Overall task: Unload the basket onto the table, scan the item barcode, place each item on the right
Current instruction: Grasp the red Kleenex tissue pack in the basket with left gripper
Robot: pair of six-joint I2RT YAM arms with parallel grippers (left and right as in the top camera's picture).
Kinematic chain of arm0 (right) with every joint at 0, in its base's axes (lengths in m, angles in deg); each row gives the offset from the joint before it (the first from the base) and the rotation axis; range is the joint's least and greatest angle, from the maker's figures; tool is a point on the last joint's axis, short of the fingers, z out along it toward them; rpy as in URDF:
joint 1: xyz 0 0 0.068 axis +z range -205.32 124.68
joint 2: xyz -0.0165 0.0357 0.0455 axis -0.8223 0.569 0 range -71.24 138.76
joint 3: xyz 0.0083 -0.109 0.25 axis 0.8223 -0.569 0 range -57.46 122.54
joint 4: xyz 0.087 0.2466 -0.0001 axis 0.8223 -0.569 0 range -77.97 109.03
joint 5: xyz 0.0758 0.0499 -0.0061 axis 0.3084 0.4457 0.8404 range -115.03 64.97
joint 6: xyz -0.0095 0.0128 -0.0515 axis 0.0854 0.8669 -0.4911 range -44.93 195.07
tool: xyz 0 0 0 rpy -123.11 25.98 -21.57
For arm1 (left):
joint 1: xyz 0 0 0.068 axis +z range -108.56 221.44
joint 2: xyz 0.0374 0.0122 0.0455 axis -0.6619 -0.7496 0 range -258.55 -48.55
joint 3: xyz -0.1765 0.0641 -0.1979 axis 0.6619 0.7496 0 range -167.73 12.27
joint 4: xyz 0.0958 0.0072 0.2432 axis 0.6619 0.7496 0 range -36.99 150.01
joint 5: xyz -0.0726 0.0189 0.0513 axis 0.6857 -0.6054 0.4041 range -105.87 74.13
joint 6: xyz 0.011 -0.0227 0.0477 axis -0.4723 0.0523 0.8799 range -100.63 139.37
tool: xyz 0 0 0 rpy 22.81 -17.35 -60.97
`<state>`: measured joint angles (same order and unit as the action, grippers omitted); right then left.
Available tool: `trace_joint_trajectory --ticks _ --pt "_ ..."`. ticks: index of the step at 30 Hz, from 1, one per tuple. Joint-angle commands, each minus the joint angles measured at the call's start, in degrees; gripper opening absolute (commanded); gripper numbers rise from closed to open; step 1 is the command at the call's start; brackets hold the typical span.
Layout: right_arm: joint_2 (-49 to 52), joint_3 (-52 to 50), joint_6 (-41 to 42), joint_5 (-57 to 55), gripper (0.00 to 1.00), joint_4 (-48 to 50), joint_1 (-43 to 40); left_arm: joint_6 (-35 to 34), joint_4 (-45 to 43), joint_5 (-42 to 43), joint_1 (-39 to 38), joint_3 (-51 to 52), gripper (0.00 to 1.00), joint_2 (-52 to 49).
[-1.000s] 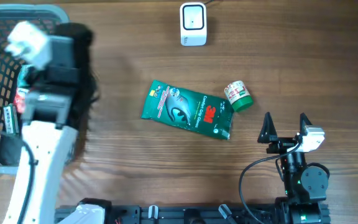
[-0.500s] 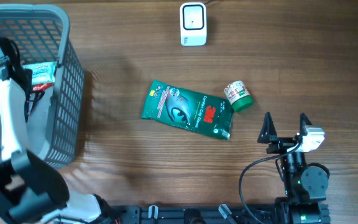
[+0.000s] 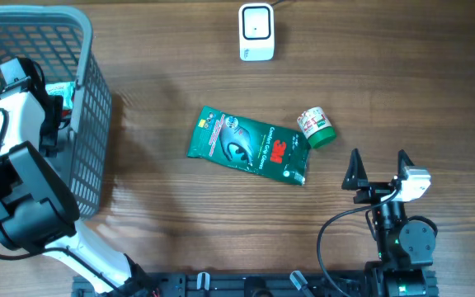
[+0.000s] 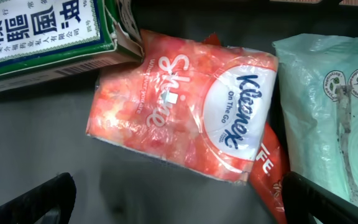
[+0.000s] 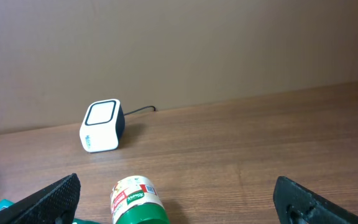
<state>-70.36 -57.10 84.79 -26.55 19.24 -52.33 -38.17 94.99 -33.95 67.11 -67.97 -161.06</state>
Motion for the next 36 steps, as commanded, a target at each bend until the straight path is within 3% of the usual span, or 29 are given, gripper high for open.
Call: trace_joint_trajectory --ticks 1,7,24,32,36 --pt "-0.31 -0.07 -0.72 0.50 1.00 0.22 0.33 0.35 2.25 -3.19 0.22 -0.37 1.00 -0.79" --pt "-0.31 -0.07 -0.72 0.50 1.00 0.24 0.33 7.87 0.90 -7.15 0.24 -0.37 1.00 -0.79" --pt "-0.31 -0.07 -0.72 0.50 1.00 0.24 0.33 7.85 -4.85 -7.58 0.92 -0.33 1.00 -7.13" --pt "-0.28 -0.07 -0.70 0.50 1.00 0.24 0.33 8.13 -2.27 -7.54 1.14 -0.35 0.66 -6.49" --pt "-0.28 -0.07 -0.72 0.50 1.00 0.22 0.33 10.91 -1.46 -7.54 1.11 -0.35 0.58 -3.58"
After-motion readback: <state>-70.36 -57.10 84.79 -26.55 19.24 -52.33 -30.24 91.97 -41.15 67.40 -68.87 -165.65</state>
